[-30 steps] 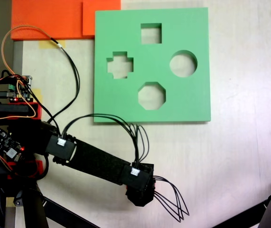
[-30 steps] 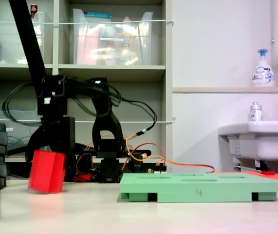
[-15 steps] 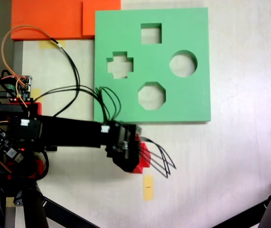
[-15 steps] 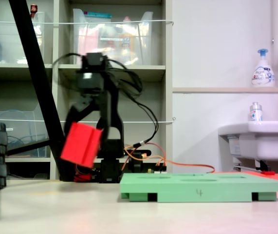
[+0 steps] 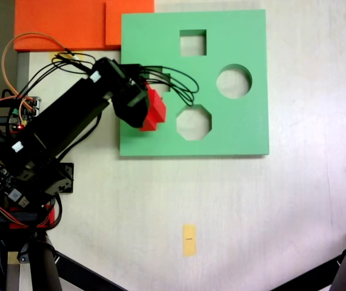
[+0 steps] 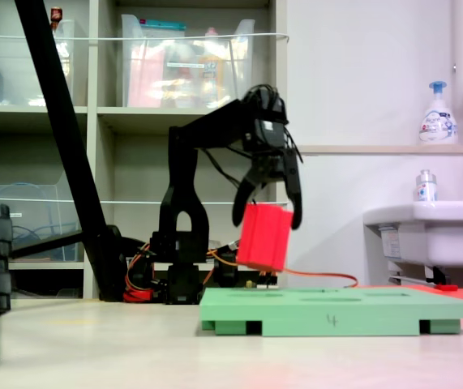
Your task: Put the cross columnar block into the corresponding hole
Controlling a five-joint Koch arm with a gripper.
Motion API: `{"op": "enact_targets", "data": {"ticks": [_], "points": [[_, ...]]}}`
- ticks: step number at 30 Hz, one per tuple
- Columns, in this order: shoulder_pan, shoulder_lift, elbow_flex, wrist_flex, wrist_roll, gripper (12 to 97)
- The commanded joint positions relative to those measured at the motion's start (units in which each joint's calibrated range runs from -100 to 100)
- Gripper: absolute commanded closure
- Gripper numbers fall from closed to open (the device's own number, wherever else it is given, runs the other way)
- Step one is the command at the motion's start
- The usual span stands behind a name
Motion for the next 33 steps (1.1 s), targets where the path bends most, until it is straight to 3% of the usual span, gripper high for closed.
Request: {"op": "enact_targets", "data": {"ticks": [1,20,33], "points": [[1.9,3.5,3.5,-0.5,2.2,78.1],[4.9,11.8,5.5,17.0,3.5,78.1],[6.3,17.1,11.9,15.0,5.4,77.9]]}}
